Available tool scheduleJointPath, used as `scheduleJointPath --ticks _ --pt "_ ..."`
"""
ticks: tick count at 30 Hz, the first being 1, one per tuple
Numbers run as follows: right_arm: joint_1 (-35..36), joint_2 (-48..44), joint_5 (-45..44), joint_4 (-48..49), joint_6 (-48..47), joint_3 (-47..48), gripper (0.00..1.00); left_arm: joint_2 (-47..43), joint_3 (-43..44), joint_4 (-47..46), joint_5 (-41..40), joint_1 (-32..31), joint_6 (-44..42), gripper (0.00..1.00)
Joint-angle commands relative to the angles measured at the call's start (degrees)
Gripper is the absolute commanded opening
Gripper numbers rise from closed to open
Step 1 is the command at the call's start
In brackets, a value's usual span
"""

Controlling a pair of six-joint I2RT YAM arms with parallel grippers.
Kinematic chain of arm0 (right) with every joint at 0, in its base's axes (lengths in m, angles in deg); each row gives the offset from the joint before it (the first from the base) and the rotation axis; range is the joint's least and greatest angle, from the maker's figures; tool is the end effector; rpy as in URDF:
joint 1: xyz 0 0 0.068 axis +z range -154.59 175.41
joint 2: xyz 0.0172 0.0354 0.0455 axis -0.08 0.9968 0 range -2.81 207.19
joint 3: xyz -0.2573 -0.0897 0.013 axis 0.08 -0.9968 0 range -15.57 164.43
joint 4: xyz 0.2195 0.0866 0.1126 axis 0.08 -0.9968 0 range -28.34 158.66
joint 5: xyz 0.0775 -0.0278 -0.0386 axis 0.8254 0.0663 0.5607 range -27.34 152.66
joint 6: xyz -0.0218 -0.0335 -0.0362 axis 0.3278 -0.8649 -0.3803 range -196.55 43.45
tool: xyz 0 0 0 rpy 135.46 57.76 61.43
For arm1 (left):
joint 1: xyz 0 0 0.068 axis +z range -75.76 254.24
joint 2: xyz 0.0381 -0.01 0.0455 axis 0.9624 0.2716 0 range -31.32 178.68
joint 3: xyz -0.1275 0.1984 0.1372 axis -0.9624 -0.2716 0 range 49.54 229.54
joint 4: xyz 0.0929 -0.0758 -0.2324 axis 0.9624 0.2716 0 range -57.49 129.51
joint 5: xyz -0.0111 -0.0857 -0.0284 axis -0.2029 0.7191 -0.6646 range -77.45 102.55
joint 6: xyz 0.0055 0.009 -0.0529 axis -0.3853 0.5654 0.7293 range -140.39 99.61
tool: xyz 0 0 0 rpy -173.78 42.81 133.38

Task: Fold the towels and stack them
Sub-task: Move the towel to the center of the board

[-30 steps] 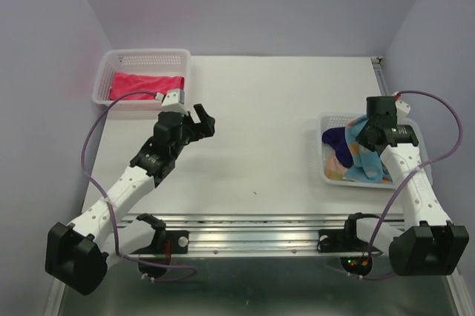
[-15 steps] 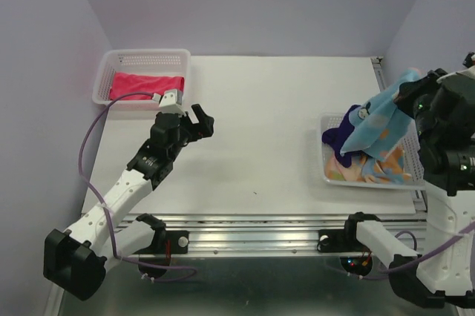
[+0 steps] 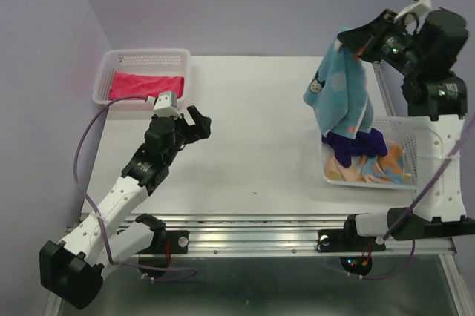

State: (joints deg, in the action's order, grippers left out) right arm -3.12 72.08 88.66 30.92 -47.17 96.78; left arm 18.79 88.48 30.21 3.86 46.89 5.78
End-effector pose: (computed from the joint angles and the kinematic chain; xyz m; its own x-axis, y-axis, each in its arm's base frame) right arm 0.2148 0.0210 0.5644 -0.2304 0.4352 -0.8704 -0.3995 0.7733 0.4924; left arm 0.1895 -0.0920 0.3106 -0.2647 -0.3540 -0.8970 0.2283 0.8807 -0.4149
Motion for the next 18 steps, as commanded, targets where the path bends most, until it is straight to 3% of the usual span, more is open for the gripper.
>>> scheduleJointPath --ticks 1,4,10,15,18 --pt "6.51 0.87 5.66 6.62 1.2 -3.89 0.01 -2.56 -0.18 -0.42 -1.6 -0.15 1.33 0.99" --pt "13.8 1.48 4.16 8.9 0.76 -7.76 0.01 -3.0 0.87 1.68 -0.98 -0.16 3.0 0.99" --pt "35.05 5.87 -6.65 11.45 -1.61 -12.68 0.01 -5.97 0.09 8.09 -3.61 -0.07 7.47 0.99" --pt "39.57 7.64 -8.07 15.76 -0.91 -14.61 0.01 -10.64 -1.49 11.53 -4.58 -0.07 13.19 0.99" --pt "39.57 6.94 -14.47 17.78 0.06 -20.84 0.01 -13.89 -3.08 13.99 -7.12 -0.16 16.71 0.99"
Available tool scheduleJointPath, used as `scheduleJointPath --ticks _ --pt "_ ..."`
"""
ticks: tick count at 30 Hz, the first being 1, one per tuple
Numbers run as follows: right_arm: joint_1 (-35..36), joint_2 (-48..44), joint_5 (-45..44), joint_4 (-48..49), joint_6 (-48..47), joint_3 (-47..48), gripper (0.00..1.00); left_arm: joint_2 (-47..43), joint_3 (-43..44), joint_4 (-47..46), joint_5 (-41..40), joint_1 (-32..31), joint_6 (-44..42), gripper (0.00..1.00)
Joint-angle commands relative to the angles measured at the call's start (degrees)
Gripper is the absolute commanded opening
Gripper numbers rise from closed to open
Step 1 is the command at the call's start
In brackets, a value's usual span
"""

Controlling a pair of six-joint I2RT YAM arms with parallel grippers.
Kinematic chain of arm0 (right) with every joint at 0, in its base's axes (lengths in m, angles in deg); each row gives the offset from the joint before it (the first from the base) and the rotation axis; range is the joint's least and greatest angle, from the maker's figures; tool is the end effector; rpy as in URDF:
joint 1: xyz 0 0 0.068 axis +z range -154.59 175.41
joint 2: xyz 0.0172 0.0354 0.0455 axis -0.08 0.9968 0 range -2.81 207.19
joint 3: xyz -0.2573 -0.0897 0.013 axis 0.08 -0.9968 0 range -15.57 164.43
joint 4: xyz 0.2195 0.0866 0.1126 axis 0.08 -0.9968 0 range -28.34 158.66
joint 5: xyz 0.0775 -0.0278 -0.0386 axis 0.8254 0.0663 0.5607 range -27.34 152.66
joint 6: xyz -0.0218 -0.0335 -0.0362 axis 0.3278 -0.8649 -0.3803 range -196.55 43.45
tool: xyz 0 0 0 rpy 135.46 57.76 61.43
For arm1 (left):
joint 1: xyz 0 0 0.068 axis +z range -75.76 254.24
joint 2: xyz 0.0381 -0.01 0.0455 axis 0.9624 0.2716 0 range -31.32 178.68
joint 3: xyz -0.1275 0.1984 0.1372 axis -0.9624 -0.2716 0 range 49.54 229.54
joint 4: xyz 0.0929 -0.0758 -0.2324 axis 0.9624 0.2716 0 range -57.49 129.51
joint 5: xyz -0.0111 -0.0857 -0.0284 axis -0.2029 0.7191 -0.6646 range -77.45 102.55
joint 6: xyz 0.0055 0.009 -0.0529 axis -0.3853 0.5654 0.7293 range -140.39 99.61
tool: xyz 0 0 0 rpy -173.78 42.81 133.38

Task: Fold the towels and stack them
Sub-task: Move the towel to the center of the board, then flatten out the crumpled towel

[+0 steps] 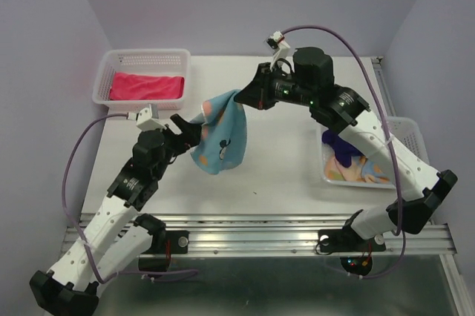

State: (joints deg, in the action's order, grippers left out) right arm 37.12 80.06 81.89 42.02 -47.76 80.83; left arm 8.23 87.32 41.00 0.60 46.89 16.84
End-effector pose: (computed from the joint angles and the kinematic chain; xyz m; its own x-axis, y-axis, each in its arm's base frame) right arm 0.2284 0.2191 0.4666 -0.5662 0.1045 -0.8176 -0.6789 0.5034 0.5344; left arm 0.1546 -0.0717 0.3146 -0.2884 -0.5173 -0.8058 0.1182 0.8159 -0.5660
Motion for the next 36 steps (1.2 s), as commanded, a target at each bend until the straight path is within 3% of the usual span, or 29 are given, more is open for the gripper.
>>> scheduleJointPath --ticks 1,6,7,10,14,17,21,23,26,31,36 --pt "-0.67 -1.04 -12.06 6.59 0.73 -6.21 0.02 -4.04 -2.18 4.24 -4.66 -0.16 6.18 0.99" --pt "-0.93 1.41 -26.59 6.16 1.0 -16.41 0.12 -5.27 -4.12 4.78 -6.95 -0.16 7.94 0.99" --pt "-1.28 2.46 -29.3 5.98 1.0 -17.46 0.18 -4.92 -4.38 4.43 -7.04 -0.16 7.94 0.99" --pt "-6.63 9.13 -30.29 2.39 1.87 -16.25 0.28 -1.77 -4.38 3.9 -7.13 -0.16 7.86 0.99" --pt "-9.9 14.25 -35.66 -4.2 -0.93 -11.68 0.63 4.55 -3.85 2.15 -4.24 -0.16 6.81 0.99" --pt "-9.72 11.36 -29.87 -1.34 -4.01 -16.23 0.83 7.81 -4.64 -0.92 -1.42 -0.16 5.93 0.99" --pt "-6.57 3.81 -29.67 1.76 -2.7 -27.29 0.9 12.12 -5.35 -3.74 2.35 -0.16 4.78 0.99" --pt "-2.98 -0.23 -32.14 2.37 0.46 -34.56 1.0 14.05 -5.87 -3.92 4.64 -0.07 4.17 0.99" --pt "0.89 -4.02 -31.62 3.16 4.77 -43.62 1.0 14.68 -8.76 -5.67 7.71 -0.16 5.3 0.99" --pt "9.95 -7.9 -37.66 0.44 8.29 -50.25 1.0 14.68 -12.11 -7.35 9.31 -0.16 6.54 0.99" --pt "18.83 -1.42 -40.22 1.84 8.73 -50.0 1.0 15.64 -13.7 -9.45 10.36 -0.24 7.06 0.99"
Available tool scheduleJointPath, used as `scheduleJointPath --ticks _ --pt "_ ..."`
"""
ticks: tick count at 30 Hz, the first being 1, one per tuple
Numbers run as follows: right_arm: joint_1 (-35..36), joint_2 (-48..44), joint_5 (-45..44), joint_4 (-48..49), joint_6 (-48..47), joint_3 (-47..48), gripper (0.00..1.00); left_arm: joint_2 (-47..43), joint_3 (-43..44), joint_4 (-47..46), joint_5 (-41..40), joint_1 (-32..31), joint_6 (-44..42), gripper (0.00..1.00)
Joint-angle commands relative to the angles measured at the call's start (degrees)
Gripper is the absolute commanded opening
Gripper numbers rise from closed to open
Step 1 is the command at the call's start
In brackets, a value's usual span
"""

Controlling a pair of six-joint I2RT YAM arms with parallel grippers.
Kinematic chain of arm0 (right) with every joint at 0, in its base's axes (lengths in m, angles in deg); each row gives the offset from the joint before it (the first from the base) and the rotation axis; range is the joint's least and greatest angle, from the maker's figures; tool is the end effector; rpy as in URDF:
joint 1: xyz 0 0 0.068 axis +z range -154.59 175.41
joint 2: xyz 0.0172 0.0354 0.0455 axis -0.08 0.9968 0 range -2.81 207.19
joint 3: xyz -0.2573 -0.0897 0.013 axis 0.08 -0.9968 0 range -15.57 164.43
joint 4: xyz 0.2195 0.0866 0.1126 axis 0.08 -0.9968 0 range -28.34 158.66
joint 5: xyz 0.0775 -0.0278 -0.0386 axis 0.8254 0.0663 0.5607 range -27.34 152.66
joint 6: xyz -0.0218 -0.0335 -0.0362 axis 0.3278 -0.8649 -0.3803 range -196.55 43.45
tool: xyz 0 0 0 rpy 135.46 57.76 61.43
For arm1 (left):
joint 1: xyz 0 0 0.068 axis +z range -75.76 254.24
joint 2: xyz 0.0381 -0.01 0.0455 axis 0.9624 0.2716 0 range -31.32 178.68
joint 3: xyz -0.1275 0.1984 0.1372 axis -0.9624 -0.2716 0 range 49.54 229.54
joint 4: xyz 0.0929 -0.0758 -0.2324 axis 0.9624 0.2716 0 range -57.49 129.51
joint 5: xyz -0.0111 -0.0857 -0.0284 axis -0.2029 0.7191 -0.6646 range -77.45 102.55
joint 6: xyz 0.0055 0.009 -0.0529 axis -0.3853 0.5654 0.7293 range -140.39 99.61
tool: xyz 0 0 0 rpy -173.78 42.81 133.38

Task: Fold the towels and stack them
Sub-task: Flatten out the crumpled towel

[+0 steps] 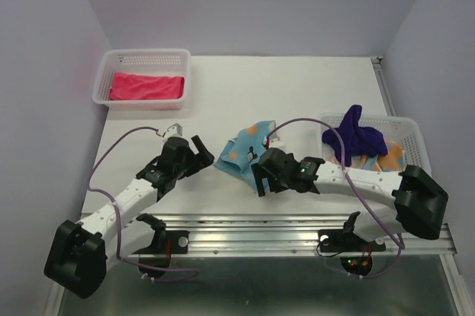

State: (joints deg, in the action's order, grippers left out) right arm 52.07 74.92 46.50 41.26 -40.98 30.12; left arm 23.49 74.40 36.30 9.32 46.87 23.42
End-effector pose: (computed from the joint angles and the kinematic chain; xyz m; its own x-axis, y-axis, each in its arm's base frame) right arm 0.1504 0.2104 0.1991 -0.8064 -0.2093 -0.5531 -0.3141 0.9440 0.1008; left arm 0.1796 -0.0907 0.1980 -0.6449 -0.4445 -0.6218 -0.0402 0.8321 -0.5532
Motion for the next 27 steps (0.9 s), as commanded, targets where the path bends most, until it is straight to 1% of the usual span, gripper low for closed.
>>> scheduleJointPath --ticks 1,3,6,9,11,12,13,15,16,17,18,20,21,24,27 --pt "4.68 5.05 -5.1 2.87 2.22 1.32 1.0 0.74 -0.78 -5.11 1.82 -0.22 0.48 0.99" --pt "6.08 7.33 -5.2 3.49 2.74 2.38 0.96 1.97 -0.78 -5.9 2.26 -0.22 0.31 0.99" --pt "7.49 10.59 -6.77 3.49 4.32 3.79 0.77 3.37 -0.6 -5.9 2.08 -0.22 0.13 0.99" --pt "7.58 13.49 -8.71 3.32 6.08 4.4 0.72 4.08 -0.52 -6.25 1.82 -0.13 0.05 0.99" --pt "7.76 14.55 -8.8 3.05 6.44 5.19 0.6 4.34 -0.25 -6.52 2.08 -0.22 -0.13 0.99" --pt "7.76 14.72 -8.71 3.23 6.53 5.63 0.5 4.43 -0.17 -6.6 2.08 -0.22 -0.22 0.99" --pt "7.93 14.55 -8.8 3.4 6.7 5.72 0.45 4.43 -0.08 -6.69 2.08 -0.22 -0.31 0.99" --pt "8.02 13.85 -9.23 3.32 7.49 5.64 0.34 4.69 0.19 -6.96 2.26 -0.22 -0.39 0.99" --pt "8.02 12.72 -9.41 3.05 8.71 5.38 0.25 4.78 0.27 -7.13 2.17 -0.22 -0.48 0.99" --pt "8.02 12.1 -10.46 2.01 9.42 5.29 0.21 5.04 0.36 -7.22 2.26 -0.22 -0.57 0.99" --pt "8.02 11.39 -10.9 1.3 10.47 5.2 0.13 5.22 0.45 -7.31 2.26 -0.22 -0.66 0.99" --pt "8.02 10.6 -11.69 -0.98 11.27 5.11 0.06 5.66 0.45 -7.75 2.34 -0.22 -0.74 0.99" --pt "8.02 10.25 -11.87 -1.95 11.88 5.2 0.01 5.92 0.45 -7.83 2.52 -0.22 -0.83 0.99" --pt "7.94 8.32 -12.4 -4.85 12.24 6.16 0.01 6.54 0.71 -8.36 2.96 -0.22 -1.36 0.99" --pt "7.94 4.45 -11.79 -4.77 10.67 7.47 0.01 6.54 0.54 -10.11 6.55 -0.22 -1.71 0.99"
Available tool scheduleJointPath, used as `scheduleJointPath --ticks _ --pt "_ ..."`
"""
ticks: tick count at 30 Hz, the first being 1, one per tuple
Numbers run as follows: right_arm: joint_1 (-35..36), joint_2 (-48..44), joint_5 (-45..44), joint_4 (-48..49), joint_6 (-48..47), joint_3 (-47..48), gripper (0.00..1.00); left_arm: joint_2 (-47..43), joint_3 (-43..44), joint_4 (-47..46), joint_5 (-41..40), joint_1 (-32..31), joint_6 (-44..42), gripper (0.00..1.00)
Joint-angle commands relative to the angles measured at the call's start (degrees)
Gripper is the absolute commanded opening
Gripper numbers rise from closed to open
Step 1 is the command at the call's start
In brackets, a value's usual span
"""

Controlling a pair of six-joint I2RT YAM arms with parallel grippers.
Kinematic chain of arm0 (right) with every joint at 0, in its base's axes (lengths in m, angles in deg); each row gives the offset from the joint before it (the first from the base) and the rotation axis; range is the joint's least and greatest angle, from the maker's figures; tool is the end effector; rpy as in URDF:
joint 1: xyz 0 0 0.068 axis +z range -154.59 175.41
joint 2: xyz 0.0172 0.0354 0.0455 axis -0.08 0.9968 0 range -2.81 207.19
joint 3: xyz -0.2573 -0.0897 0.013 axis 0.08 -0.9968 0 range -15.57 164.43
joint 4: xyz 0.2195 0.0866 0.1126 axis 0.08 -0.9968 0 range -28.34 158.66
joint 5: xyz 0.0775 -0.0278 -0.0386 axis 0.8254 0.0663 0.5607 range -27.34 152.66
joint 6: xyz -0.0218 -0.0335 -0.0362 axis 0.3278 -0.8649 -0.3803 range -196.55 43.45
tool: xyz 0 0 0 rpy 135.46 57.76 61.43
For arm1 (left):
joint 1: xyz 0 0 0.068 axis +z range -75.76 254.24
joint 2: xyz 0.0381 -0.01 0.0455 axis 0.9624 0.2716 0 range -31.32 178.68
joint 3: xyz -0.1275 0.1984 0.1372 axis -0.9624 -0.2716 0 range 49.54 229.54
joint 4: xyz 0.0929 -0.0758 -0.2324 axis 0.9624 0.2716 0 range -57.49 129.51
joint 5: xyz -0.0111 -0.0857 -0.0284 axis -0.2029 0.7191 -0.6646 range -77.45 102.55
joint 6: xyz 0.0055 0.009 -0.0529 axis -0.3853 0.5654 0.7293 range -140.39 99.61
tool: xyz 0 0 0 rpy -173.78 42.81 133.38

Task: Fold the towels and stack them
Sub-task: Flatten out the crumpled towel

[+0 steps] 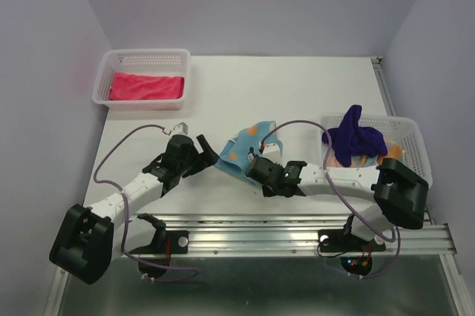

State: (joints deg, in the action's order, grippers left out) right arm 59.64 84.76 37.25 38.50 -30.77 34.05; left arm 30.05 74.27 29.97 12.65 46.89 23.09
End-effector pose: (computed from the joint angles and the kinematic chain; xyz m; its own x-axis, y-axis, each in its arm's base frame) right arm 0.1349 0.2441 0.1753 -0.8144 -0.1981 -0.5455 -0.2297 0.9732 -0.0105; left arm 0.1924 -0.0996 0.1857 -0.6783 -0.4239 -0.6002 -0.0083 0.8212 -0.5706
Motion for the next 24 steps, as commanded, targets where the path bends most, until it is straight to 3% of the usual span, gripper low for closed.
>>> scheduleJointPath --ticks 1,9,16,24 --pt "0.46 -6.44 -2.28 -1.84 -0.07 3.98 0.01 -0.02 0.58 -3.78 3.24 -0.24 -1.56 0.99" --pt "0.37 -17.68 -1.4 -10.1 0.01 5.92 0.01 0.07 0.4 -6.15 6.58 -0.24 -2.09 0.99" --pt "-0.24 -32.44 2.21 -15.71 10.46 -5.48 0.01 2.79 0.05 -8.44 9.74 -0.24 -2.17 0.99" --pt "-0.77 -31.24 2.29 -14.68 17.06 -13.23 0.01 3.94 -0.04 -11.25 13.79 -3.31 -1.91 0.98"
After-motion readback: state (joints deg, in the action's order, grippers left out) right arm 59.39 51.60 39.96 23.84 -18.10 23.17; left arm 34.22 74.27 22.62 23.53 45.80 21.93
